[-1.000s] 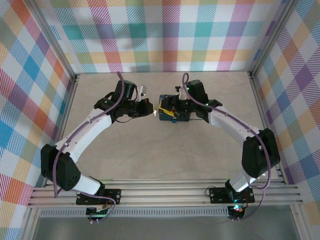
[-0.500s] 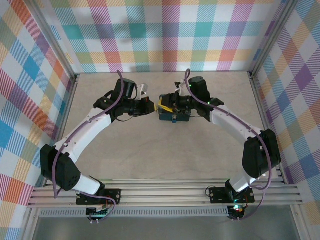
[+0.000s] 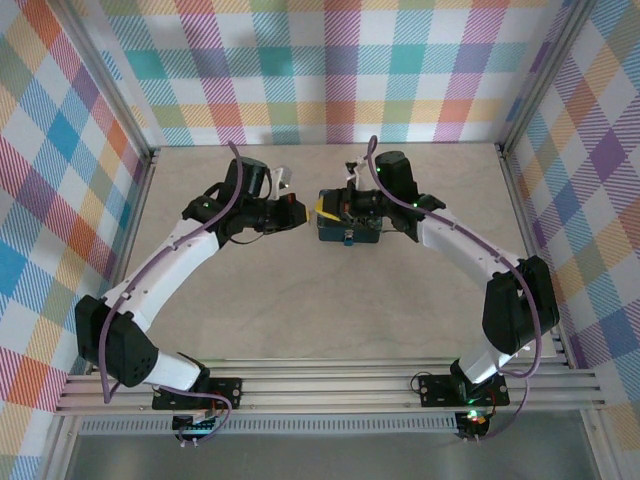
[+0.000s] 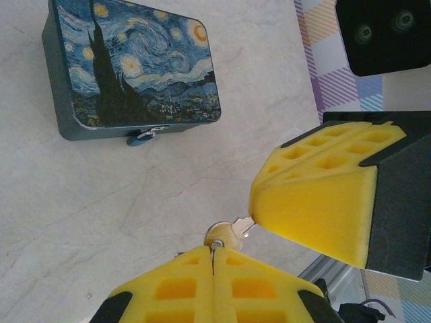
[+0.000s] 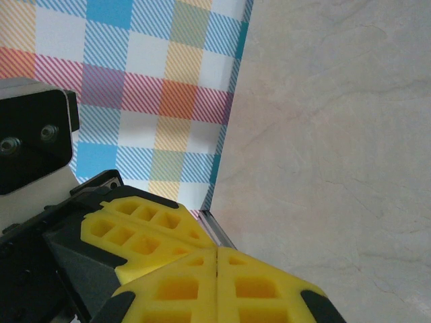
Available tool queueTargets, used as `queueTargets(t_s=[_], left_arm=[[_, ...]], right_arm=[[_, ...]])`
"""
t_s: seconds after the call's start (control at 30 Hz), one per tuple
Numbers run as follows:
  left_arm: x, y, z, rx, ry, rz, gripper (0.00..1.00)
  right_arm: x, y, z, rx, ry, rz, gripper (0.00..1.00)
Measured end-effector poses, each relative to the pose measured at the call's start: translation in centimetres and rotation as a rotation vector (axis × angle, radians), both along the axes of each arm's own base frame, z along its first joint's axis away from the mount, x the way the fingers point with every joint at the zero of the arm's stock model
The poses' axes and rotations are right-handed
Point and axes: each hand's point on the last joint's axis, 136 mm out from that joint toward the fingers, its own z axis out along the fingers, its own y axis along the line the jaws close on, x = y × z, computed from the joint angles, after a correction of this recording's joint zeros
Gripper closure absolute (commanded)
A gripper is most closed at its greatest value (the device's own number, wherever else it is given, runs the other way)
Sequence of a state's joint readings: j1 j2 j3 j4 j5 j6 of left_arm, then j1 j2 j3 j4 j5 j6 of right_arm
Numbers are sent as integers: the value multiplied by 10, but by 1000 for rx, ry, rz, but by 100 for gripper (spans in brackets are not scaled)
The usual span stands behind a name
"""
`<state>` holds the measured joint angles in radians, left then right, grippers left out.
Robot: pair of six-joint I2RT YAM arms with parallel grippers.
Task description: Unlock a padlock with a key
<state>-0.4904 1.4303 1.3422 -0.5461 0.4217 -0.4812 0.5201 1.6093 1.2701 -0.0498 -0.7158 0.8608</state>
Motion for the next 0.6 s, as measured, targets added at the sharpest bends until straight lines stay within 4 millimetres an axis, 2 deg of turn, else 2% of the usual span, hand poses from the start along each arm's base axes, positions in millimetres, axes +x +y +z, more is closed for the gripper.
queueTargets(t_s=[0.03,0.07,0.17,0.2,0.27,0.47,0.6], left_arm=[[0,0,0,0,1,2,98],[-1,1,0,0,-1,5,87],[-2,3,3,-8,-13,17,48],[-2,4,6,-17,-25,22,39],[-4,6,17,-37,-60,31,28],[-18,12,70,-120,-207,25,22],[-28,9,95,-191,-271,-21,27]], right_arm=[[0,0,0,-2,-12,5,100],[-1,0,0,-5,-28,12,100],[-5,-1,-2,-41,-80,45,100],[-6,-2,-1,-59,-103,60,100],[-9,-4,9,-95,-171,101,100],[-19,-15,69,-96,-511,248,100],[-23,-33,89,-38,-611,304,100]])
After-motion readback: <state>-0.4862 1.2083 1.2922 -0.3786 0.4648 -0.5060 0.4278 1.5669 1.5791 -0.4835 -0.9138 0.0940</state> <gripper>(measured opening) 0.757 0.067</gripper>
